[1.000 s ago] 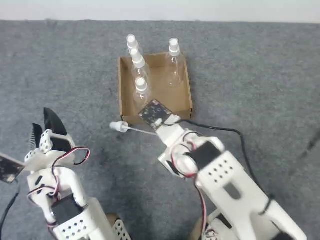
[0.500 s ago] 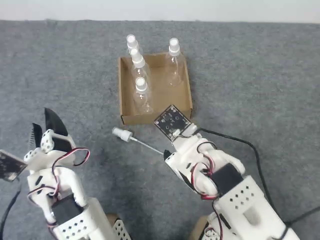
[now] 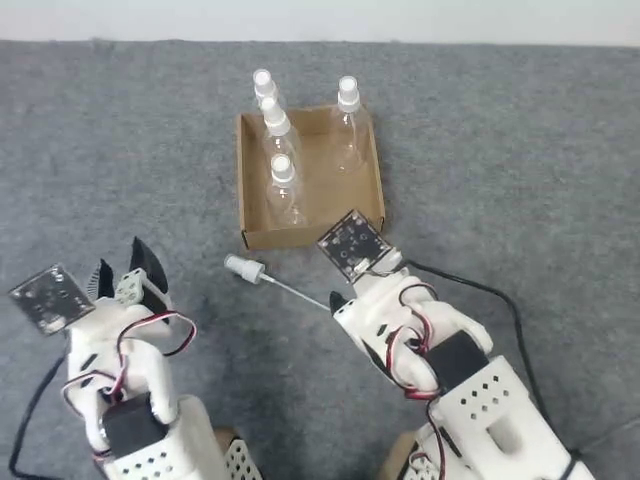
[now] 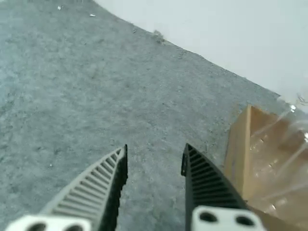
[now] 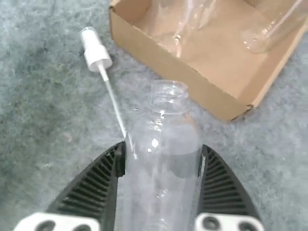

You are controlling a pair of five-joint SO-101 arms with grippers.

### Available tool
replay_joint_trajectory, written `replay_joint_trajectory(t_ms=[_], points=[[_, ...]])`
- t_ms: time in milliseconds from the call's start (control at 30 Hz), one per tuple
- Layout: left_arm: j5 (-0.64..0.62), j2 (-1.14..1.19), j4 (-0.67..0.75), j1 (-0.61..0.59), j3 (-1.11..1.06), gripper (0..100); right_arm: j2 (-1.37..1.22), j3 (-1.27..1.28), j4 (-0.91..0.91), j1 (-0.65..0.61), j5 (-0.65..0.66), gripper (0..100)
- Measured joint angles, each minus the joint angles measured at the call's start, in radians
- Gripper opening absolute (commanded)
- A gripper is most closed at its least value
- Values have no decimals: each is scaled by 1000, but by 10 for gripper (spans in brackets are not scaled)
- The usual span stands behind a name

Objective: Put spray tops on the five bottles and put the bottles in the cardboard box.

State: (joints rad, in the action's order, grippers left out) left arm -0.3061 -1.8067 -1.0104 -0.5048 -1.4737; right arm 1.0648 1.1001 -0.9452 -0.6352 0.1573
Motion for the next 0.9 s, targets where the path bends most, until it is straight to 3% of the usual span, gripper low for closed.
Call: replay_joint_trajectory(t_ms=[400, 600, 767, 900], points=[[166, 25, -163, 201, 112, 175, 2, 0, 54, 92, -55, 112], [178, 262, -163, 269, 181, 176, 2, 0, 54, 92, -55, 112], [176, 476, -163, 273, 241, 254, 2, 0, 54, 92, -55, 112], [135, 612, -161, 273, 273, 260, 2, 0, 54, 92, -55, 112]])
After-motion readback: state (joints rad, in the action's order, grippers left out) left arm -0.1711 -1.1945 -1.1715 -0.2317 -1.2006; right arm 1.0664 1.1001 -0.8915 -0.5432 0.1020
